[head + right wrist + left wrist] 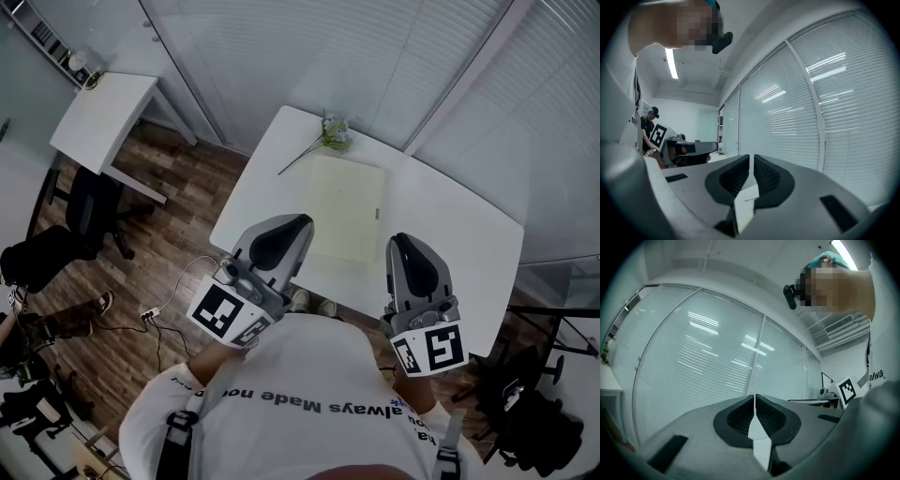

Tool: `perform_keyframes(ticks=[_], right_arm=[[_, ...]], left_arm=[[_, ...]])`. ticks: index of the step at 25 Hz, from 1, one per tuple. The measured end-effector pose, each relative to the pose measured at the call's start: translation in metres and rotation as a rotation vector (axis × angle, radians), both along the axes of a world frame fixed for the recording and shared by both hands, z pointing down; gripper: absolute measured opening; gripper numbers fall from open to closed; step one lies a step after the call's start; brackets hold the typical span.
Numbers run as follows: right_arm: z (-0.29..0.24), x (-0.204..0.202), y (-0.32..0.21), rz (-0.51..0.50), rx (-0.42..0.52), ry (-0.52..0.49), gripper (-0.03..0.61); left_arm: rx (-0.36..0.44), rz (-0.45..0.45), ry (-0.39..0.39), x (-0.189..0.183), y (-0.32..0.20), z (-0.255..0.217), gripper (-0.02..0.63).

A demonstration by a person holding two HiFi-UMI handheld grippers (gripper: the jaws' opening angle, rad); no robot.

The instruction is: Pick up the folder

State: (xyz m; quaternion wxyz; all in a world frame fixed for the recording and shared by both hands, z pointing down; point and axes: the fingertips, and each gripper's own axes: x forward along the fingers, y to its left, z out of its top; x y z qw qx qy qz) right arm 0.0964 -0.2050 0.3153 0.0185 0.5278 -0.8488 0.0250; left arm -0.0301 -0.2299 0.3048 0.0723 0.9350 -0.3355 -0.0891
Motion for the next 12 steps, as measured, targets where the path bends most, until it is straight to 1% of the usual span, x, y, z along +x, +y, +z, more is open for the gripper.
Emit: perform_keyframes(ticks=[5, 12], right_arm=[[0.000, 0.007, 0.001, -0.002, -0.001, -0.003, 0.034], [0.009, 0.011, -0.002, -0.002, -0.014, -0.008, 0.034]], left_arm=[[-0.013, 0.000, -0.002, 0.007, 0.000, 0.003, 0.017], [-0.030, 0.002, -0.010, 0.007, -0.003, 0.012, 0.018]])
